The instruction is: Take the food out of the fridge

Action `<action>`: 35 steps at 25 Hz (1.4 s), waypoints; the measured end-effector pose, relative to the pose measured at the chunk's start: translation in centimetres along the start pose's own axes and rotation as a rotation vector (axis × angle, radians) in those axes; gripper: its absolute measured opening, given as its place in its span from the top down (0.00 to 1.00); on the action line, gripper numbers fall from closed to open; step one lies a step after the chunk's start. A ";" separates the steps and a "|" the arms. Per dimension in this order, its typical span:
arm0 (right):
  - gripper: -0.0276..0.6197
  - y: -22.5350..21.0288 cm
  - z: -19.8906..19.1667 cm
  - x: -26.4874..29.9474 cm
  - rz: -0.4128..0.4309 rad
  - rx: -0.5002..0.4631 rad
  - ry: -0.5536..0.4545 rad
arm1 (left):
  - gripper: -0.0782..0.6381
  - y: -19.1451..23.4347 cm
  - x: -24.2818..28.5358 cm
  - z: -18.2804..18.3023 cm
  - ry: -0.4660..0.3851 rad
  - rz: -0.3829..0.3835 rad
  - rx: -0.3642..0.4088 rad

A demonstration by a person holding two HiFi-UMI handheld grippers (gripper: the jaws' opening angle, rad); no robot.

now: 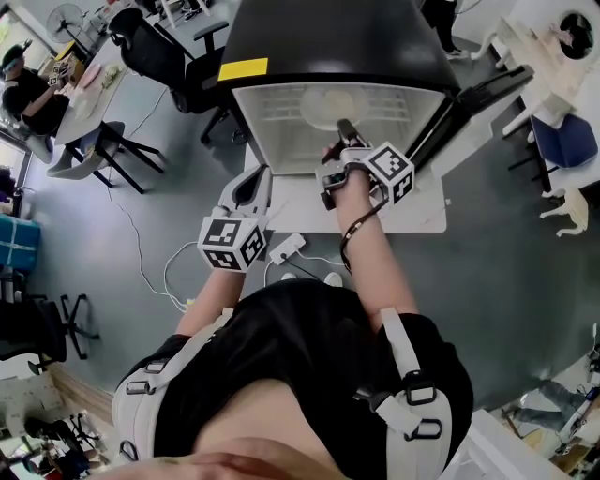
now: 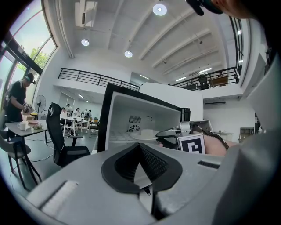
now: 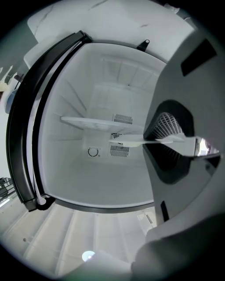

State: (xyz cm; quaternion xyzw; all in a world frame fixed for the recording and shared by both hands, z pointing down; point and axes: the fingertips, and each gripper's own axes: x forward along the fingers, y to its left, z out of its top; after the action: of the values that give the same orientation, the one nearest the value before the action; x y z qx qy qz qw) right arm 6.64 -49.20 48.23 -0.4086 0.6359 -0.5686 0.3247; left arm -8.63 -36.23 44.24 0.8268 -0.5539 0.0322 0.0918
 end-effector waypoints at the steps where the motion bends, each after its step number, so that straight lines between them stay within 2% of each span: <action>1: 0.91 0.1 0.0 -0.3 0.005 -0.002 0.003 | 0.89 -0.1 0.1 0.0 -0.001 -0.006 -0.001; 9: 0.91 0.4 0.6 -4.7 0.055 0.082 0.012 | 0.89 -1.7 1.1 -0.1 -0.005 -0.062 -0.006; 20: 0.91 -0.2 1.6 -12.4 0.059 0.134 -0.041 | 0.89 -3.5 2.3 -0.5 0.006 -0.139 -0.015; 35: 0.91 -1.4 2.4 -18.3 0.108 0.123 -0.105 | 0.89 -6.6 3.9 -1.4 0.029 -0.238 -0.017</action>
State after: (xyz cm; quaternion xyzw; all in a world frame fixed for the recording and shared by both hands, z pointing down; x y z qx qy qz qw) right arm 17.30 -34.04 48.35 -0.3824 0.6031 -0.5660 0.4120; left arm -1.01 -37.05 45.46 0.8853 -0.4508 0.0285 0.1100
